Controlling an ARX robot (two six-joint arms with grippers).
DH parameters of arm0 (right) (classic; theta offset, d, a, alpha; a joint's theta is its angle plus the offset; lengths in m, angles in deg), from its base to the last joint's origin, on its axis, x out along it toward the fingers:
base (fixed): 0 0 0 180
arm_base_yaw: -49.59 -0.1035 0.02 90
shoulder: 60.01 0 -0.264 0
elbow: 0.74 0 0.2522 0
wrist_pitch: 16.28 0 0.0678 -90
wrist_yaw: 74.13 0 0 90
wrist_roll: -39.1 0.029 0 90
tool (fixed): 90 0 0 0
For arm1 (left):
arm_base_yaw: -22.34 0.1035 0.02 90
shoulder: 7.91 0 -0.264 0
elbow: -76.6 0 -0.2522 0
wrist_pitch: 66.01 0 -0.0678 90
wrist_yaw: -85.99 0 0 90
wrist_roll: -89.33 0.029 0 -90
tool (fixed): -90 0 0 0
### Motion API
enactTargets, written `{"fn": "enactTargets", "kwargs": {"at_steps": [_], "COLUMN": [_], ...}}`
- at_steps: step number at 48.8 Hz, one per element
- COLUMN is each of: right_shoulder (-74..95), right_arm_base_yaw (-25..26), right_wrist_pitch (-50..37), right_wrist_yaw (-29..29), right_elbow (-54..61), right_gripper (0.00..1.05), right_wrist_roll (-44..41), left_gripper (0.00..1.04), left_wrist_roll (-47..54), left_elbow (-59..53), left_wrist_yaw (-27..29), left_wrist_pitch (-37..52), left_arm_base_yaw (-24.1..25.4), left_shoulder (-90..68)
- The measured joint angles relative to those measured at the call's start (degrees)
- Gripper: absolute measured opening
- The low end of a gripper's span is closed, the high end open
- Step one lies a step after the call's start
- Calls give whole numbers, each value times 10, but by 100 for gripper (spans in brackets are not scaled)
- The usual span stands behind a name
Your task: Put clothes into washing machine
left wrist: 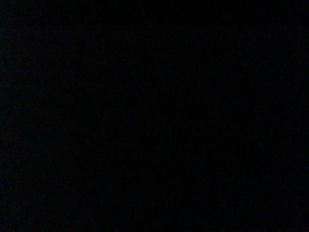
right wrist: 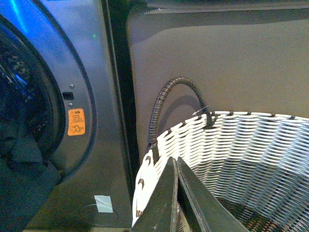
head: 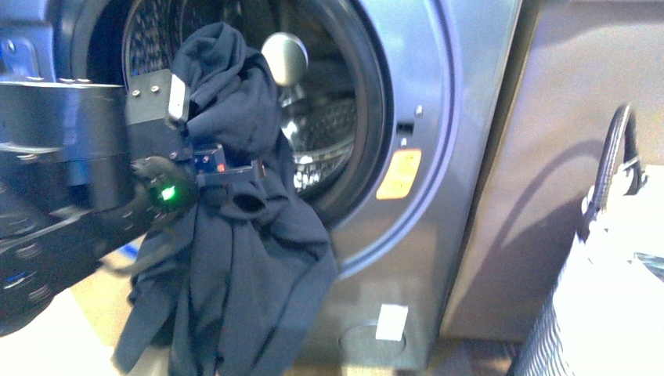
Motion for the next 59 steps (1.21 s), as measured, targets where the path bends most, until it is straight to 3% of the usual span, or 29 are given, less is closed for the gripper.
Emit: {"fn": "enactTargets", "kwargs": {"at_steps": [8,12,17,33,39,44,59], "right_shoulder": [-42,-64,-78,-120,-138,-221,-236], "right_arm_base_yaw": [33,85,104,106,106,106,106], "right_wrist_pitch": [26,43,52,70,87,185,190], "right_wrist_yaw": [-31,-96,-98,-101,-101,-101,-101], "right_elbow": [14,20,23,43,43,43,43], "right_gripper": [2,2,2,2,2,2,2], "right_wrist_roll": [0,0,0,0,0,0,0], "left_gripper": [14,14,14,14,14,14,14], "left_wrist_roll": [14,21,26,31,42,57,113], "left_elbow": [83,129,179,336,433,517,781], "left_wrist_yaw": [16,21,26,44,56,77,133], "left_wrist_pitch": [-35,-61,-93,-175,-216,-248,-353], "left_arm_base_yaw": [7,10,15,24,24,26,26], "left_shoulder": [-54,-79,-104,-176,-223,-265,-389]}}
